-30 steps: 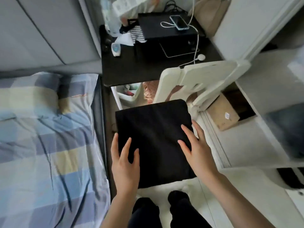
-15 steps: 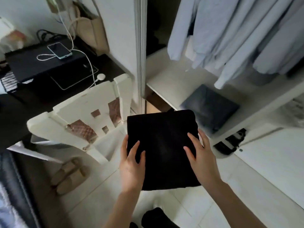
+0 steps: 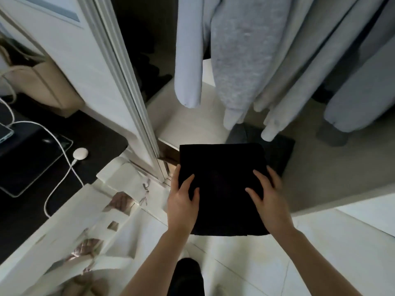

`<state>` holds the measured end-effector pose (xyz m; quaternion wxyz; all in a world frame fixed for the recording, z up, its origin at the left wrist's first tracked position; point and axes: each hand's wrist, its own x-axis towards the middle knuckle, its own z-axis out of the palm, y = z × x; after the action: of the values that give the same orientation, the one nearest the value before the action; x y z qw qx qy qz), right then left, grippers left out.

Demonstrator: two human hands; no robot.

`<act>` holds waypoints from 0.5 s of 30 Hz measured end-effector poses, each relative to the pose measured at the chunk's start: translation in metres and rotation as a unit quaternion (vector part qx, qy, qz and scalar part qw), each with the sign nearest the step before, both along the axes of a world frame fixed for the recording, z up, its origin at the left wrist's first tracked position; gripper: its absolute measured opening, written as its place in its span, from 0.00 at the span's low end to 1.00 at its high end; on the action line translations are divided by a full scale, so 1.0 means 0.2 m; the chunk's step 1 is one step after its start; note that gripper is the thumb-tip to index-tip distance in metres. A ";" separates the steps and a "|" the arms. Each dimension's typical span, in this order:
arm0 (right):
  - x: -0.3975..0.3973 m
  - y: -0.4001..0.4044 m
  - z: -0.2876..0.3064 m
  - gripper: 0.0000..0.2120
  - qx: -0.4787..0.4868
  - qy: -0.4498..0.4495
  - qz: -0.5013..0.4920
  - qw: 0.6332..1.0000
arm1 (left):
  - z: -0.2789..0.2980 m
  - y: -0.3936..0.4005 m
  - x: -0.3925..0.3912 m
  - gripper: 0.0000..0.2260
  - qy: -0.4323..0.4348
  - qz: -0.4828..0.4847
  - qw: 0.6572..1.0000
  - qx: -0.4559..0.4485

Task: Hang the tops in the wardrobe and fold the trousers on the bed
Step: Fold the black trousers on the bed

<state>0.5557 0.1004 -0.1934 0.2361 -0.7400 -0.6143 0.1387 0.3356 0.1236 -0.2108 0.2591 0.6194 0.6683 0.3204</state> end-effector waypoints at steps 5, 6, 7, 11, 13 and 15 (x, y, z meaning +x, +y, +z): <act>0.00 0.22 -0.09 0.22 -0.009 -0.003 -0.073 0.997 | -0.08 0.37 -0.01 0.18 -0.004 -0.107 0.994 -0.015; 0.02 0.27 -0.11 0.21 -0.003 -0.003 -0.085 0.996 | -0.10 0.45 0.01 0.18 -0.006 -0.130 0.991 -0.020; 0.03 0.31 -0.13 0.21 0.007 -0.004 -0.094 0.996 | -0.11 0.52 0.03 0.18 -0.007 -0.147 0.989 -0.025; 0.16 0.52 -0.22 0.18 0.053 -0.011 -0.150 0.987 | -0.16 0.83 0.19 0.18 -0.016 -0.207 0.978 0.001; 0.23 0.60 -0.26 0.18 0.094 -0.032 -0.177 0.979 | -0.18 0.96 0.29 0.17 -0.027 -0.230 0.972 0.032; 0.29 0.66 -0.31 0.19 0.110 -0.054 -0.211 0.970 | -0.23 1.06 0.37 0.19 -0.048 -0.233 0.970 0.042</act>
<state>0.6143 0.2326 -0.2548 0.3066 -0.8287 -0.4677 -0.0227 0.4105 0.3350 -0.2576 0.3326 0.7520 0.4784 0.3083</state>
